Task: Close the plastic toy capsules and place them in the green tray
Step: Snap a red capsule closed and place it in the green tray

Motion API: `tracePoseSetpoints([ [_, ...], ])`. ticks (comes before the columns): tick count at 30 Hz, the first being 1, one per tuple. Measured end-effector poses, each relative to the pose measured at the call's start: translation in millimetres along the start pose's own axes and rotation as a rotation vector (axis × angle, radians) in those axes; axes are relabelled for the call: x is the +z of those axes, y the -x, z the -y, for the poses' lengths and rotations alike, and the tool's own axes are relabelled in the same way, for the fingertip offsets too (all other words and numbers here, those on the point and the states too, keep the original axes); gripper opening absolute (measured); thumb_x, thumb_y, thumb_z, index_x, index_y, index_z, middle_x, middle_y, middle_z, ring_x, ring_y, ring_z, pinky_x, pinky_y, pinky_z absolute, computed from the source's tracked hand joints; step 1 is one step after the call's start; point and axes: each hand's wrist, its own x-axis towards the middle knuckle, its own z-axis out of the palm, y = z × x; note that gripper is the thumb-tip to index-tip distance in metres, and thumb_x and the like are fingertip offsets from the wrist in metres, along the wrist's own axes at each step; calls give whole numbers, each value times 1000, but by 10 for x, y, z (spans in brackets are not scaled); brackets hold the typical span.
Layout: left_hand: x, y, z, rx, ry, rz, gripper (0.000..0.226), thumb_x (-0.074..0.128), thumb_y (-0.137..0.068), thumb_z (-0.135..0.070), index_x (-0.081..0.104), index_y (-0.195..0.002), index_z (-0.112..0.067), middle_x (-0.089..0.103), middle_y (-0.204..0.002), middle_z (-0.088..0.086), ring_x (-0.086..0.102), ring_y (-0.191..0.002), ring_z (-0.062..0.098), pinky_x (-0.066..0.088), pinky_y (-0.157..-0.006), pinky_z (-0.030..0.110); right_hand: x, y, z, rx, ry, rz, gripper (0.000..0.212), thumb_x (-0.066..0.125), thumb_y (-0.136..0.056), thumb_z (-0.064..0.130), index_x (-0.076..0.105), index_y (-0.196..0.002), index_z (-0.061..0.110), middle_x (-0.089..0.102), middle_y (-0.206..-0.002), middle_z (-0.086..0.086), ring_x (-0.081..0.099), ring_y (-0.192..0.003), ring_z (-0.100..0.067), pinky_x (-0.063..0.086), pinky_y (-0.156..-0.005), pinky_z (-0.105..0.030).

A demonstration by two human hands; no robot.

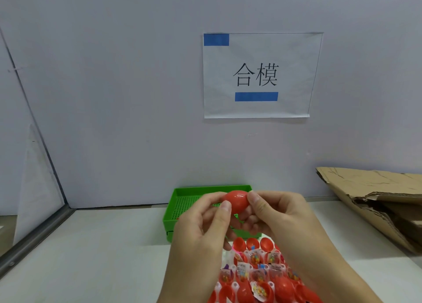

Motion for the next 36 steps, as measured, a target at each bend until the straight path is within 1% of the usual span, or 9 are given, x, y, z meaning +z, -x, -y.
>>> tracePoseSetpoints([
  [7,-32,-3,50,72,-115,-25,21,67,-81,-32,69,-102,-35,75,-92,-12,71,-92,6,58,-77,26,25,12,-7,-69,-1,-56,17,62,-93,19,76,-96,29,77,-81,2,73,-78,-9,57,-67,-18],
  [11,-17,9,40,160,-192,-94,24,70,-76,-35,67,-98,-42,74,-89,-18,70,-89,2,53,-74,12,62,25,9,-91,-4,-59,15,64,-90,23,75,-99,29,78,-88,5,74,-84,-10,59,-69,-20],
  [14,-6,16,32,214,-313,-121,29,68,-72,-42,61,-99,-49,72,-86,-21,69,-86,2,54,-72,12,106,62,54,-70,-6,-19,27,69,-79,40,74,-105,30,77,-95,8,74,-87,-11,61,-70,-25],
  [17,-16,21,20,277,-437,-93,29,65,-69,-49,59,-98,-51,69,-82,-24,66,-83,-1,53,-70,13,152,84,69,-79,162,-43,17,74,-86,33,72,-103,35,76,-94,14,73,-88,-5,61,-75,-23],
  [21,-74,5,15,242,-480,-37,38,59,-62,-62,62,-97,-45,67,-83,-26,64,-85,-2,52,-72,12,70,77,72,89,236,-99,18,70,-91,34,68,-108,29,76,-93,7,74,-82,-7,60,-75,-22],
  [26,-118,-7,-29,211,-390,-36,27,61,-68,-52,63,-93,-41,66,-88,-28,63,-87,-6,49,-66,5,-337,-68,70,312,206,-70,8,67,-94,21,72,-97,16,77,-90,-3,74,-73,-11,56,-64,-17],
  [30,-129,16,-95,218,-347,-35,27,58,-69,-52,63,-92,-40,67,-87,-27,63,-87,-4,47,-70,4,-893,-550,-22,342,-251,-439,21,60,-97,9,59,-111,-7,70,-102,-19,73,-83,-23,58,-64,-19],
  [33,-140,13,-120,236,-327,-66,22,58,-71,-48,64,-90,-39,67,-85,-28,63,-86,-4,47,-66,3,-1375,-972,-44,251,-584,-811,23,43,-105,10,46,-124,-2,46,-141,-27,59,-118,-43,56,-92,-39],
  [36,-152,-8,-108,239,-325,-90,17,59,-72,-42,65,-88,-37,66,-84,-30,62,-86,-5,48,-65,2,-1508,-1003,-238,387,-627,-822,45,35,-104,15,30,-148,8,27,-156,-22,48,-130,-47,57,-88,-40],
])
